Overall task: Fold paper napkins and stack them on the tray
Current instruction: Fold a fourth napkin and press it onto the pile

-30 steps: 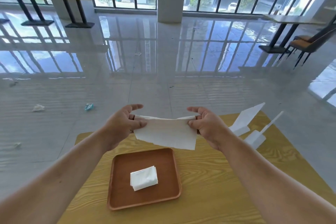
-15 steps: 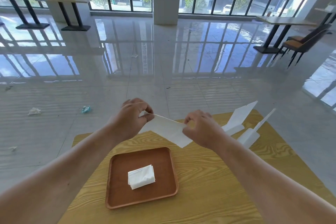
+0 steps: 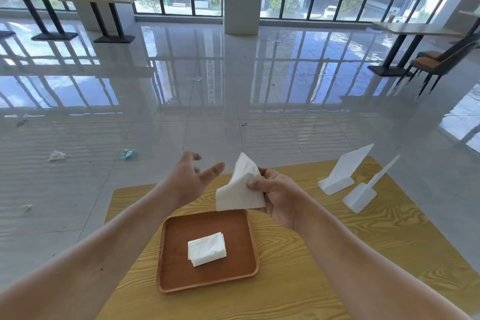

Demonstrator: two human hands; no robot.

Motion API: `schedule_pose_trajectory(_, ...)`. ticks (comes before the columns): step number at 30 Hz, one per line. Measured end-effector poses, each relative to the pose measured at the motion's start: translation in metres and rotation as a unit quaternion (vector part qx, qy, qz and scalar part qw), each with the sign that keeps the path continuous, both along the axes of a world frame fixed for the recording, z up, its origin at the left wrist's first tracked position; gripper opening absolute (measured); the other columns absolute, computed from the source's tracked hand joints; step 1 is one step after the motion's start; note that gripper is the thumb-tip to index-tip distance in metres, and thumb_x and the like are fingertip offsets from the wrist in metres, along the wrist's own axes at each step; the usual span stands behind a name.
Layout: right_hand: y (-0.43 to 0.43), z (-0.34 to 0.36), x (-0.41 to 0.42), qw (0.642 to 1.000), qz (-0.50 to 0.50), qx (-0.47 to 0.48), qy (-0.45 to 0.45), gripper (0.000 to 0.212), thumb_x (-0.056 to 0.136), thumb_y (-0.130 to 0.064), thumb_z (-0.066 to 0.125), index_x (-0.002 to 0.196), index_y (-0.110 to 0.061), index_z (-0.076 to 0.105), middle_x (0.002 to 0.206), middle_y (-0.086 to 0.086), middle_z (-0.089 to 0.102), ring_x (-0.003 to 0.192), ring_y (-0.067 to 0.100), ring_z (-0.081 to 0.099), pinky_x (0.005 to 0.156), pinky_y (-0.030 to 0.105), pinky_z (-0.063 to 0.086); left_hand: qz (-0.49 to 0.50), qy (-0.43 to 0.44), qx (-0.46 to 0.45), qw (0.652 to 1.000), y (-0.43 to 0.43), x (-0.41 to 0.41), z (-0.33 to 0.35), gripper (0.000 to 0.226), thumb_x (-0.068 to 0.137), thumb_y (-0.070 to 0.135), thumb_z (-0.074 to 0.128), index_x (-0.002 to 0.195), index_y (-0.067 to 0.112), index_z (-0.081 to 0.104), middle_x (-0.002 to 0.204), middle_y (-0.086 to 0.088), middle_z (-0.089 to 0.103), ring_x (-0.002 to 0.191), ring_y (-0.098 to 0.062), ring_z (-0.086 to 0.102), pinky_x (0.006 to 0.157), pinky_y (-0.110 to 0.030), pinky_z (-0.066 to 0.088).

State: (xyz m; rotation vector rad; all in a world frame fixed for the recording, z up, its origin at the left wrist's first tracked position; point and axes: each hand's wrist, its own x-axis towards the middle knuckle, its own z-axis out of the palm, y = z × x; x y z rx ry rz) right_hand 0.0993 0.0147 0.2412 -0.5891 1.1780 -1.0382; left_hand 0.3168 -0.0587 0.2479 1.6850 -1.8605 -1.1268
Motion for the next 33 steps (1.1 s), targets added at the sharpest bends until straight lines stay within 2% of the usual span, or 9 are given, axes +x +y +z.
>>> schedule_pose_trajectory(3, 0.000, 0.000, 0.003, 1.000, -0.012, -0.017, -0.008, 0.079, 0.094, 0.008, 0.062, 0.158, -0.026, 0.032, 0.138, 0.021, 0.059, 0.107, 0.031, 0.068, 0.104, 0.052, 0.052, -0.024, 0.046, 0.114, 0.992, 0.012, 0.008, -0.010, 0.123, 0.041, 0.104, 0.059, 0.138, 0.029, 0.042, 0.111, -0.002, 0.073, 0.096, -0.019, 0.073, 0.077, -0.036, 0.059)
schedule_pose_trajectory(6, -0.001, 0.003, 0.006, 0.999, 0.018, -0.040, 0.025, 0.087, 0.094, 0.009, 0.063, 0.161, -0.032, 0.027, 0.139, 0.022, 0.055, 0.102, 0.030, 0.068, 0.093, 0.045, 0.058, -0.073, 0.094, 0.100, 0.988, 0.020, 0.009, -0.020, 0.116, 0.048, 0.094, 0.072, 0.143, 0.034, 0.046, 0.138, 0.000, 0.064, 0.119, -0.012, 0.065, 0.105, -0.041, 0.053)
schedule_pose_trajectory(10, -0.004, 0.009, 0.008, 0.993, 0.060, -0.073, 0.070, 0.070, 0.093, 0.011, 0.062, 0.151, -0.024, 0.047, 0.112, 0.015, 0.064, 0.094, 0.024, 0.066, 0.085, 0.037, 0.058, -0.137, 0.173, 0.120, 0.968, 0.025, 0.007, -0.016, 0.094, 0.058, 0.059, 0.095, 0.139, 0.038, 0.052, 0.153, 0.011, 0.051, 0.140, -0.007, 0.047, 0.118, -0.041, 0.041)
schedule_pose_trajectory(13, -0.005, 0.014, 0.010, 0.982, 0.086, -0.101, 0.135, 0.056, 0.093, 0.011, 0.063, 0.141, -0.018, 0.058, 0.109, 0.015, 0.068, 0.094, 0.022, 0.066, 0.090, 0.038, 0.056, -0.138, 0.190, 0.119, 0.965, 0.028, 0.001, -0.012, 0.052, 0.074, 0.033, 0.091, 0.120, 0.023, 0.070, 0.120, -0.005, 0.077, 0.108, -0.014, 0.073, 0.101, -0.040, 0.057)
schedule_pose_trajectory(16, -0.007, 0.017, 0.010, 0.962, 0.084, -0.108, 0.235, 0.041, 0.094, 0.005, 0.065, 0.130, -0.016, 0.066, 0.115, 0.016, 0.071, 0.100, 0.027, 0.068, 0.095, 0.043, 0.057, -0.093, 0.163, 0.032, 0.982, 0.031, -0.004, -0.011, 0.009, 0.089, 0.022, 0.080, 0.096, 0.017, 0.077, 0.087, 0.001, 0.078, 0.080, -0.011, 0.069, 0.086, -0.038, 0.055)
schedule_pose_trajectory(20, -0.009, 0.013, 0.004, 0.949, 0.065, -0.090, 0.294, 0.015, 0.090, -0.017, 0.078, 0.104, -0.013, 0.075, 0.106, 0.007, 0.076, 0.101, 0.024, 0.070, 0.091, 0.040, 0.056, -0.080, 0.214, 0.023, 0.973, 0.030, -0.002, -0.006, 0.012, 0.091, 0.022, 0.076, 0.096, 0.012, 0.075, 0.083, 0.000, 0.073, 0.078, -0.013, 0.066, 0.075, -0.030, 0.052)
schedule_pose_trajectory(24, -0.008, 0.009, -0.003, 0.974, 0.091, -0.058, 0.200, 0.018, 0.087, -0.027, 0.082, 0.095, -0.011, 0.077, 0.112, 0.007, 0.080, 0.109, 0.017, 0.069, 0.090, 0.033, 0.048, -0.051, 0.332, 0.099, 0.937, 0.028, 0.003, 0.000, 0.029, 0.086, 0.031, 0.074, 0.104, 0.008, 0.074, 0.090, -0.009, 0.077, 0.082, -0.025, 0.073, 0.063, -0.032, 0.058)
schedule_pose_trajectory(28, -0.009, 0.001, 0.004, 0.997, 0.047, -0.061, -0.001, 0.009, 0.096, -0.017, 0.071, 0.098, -0.010, 0.067, 0.101, 0.012, 0.076, 0.091, 0.025, 0.073, 0.084, 0.041, 0.060, -0.032, 0.371, 0.171, 0.912, 0.028, 0.004, -0.004, 0.036, 0.093, 0.033, 0.074, 0.117, 0.007, 0.074, 0.111, -0.019, 0.078, 0.099, -0.037, 0.075, 0.080, -0.047, 0.063)
schedule_pose_trajectory(33, -0.014, -0.003, 0.016, 0.999, -0.005, -0.047, 0.027, 0.011, 0.099, -0.022, 0.069, 0.101, -0.012, 0.073, 0.095, 0.009, 0.077, 0.084, 0.023, 0.074, 0.077, 0.042, 0.062, 0.032, 0.330, 0.163, 0.929, 0.028, 0.002, -0.016, 0.024, 0.095, 0.024, 0.072, 0.114, 0.008, 0.073, 0.109, -0.015, 0.080, 0.096, -0.028, 0.078, 0.076, -0.038, 0.064)
